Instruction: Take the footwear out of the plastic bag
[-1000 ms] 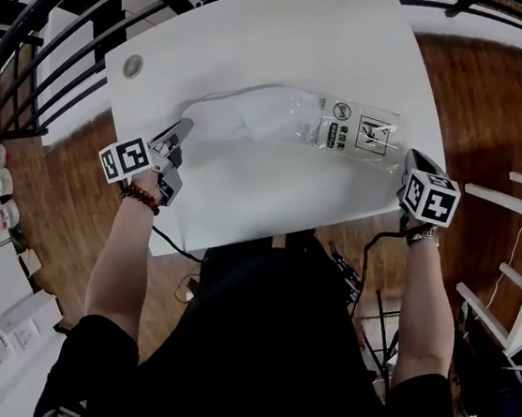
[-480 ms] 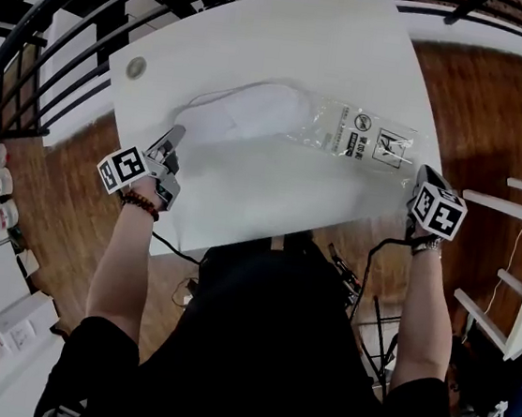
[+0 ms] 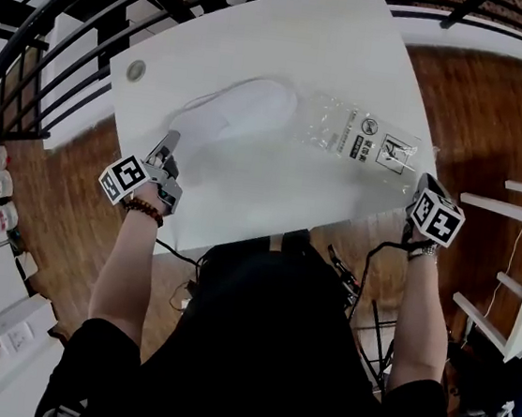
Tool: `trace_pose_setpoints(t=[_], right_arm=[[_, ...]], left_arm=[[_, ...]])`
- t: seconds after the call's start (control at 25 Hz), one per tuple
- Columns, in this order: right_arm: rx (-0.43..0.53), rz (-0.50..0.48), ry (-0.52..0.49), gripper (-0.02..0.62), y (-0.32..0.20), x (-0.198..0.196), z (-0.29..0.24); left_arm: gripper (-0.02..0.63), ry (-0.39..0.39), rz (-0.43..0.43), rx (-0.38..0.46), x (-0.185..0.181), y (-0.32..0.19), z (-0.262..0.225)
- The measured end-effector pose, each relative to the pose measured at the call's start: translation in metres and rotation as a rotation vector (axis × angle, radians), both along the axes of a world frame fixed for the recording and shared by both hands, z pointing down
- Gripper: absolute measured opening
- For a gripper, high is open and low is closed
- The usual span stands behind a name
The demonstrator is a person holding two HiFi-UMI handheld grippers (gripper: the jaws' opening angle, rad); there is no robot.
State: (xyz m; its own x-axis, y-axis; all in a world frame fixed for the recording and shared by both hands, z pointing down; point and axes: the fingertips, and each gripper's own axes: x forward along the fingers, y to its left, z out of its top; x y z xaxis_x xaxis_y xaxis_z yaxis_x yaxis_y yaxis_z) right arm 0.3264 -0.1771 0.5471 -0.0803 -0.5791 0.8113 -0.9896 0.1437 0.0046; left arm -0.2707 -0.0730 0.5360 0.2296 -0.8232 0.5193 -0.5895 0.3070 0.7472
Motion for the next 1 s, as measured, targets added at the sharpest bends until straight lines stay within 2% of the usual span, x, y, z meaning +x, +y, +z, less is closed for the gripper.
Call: trace_pose_setpoints(t=[0.28, 0.6, 0.72, 0.8, 0.96, 1.0], right_arm=[[0.000, 0.032, -0.012, -0.008, 0.007, 0.015, 0.003], [-0.012, -0.041, -0.030, -0.003, 0.017, 0.003, 0.008], [-0.025, -0.094, -0.039, 0.040, 0.020, -0.007, 0.010], [-0.032, -0.125, -0.043, 0.065, 0.020, -0.012, 0.010], [-0.026, -0.157, -0.047, 0.107, 0.017, -0.016, 0.008], [-0.025, -0.159, -0.048, 0.114, 0.017, -0.016, 0.008]], left_arm=[[0.064, -0.021, -0.082, 0.021, 0.010, 0.006, 0.000], [0.064, -0.026, -0.167, 0.035, 0.020, 0.012, -0.002], [0.071, -0.006, -0.177, 0.024, 0.023, 0.015, 0.000], [0.081, -0.019, -0.168, 0.016, 0.024, 0.015, 0.000], [0.162, -0.059, -0.149, 0.000, 0.025, 0.015, -0.001], [0.166, -0.060, -0.150, -0.003, 0.025, 0.016, -0.002]])
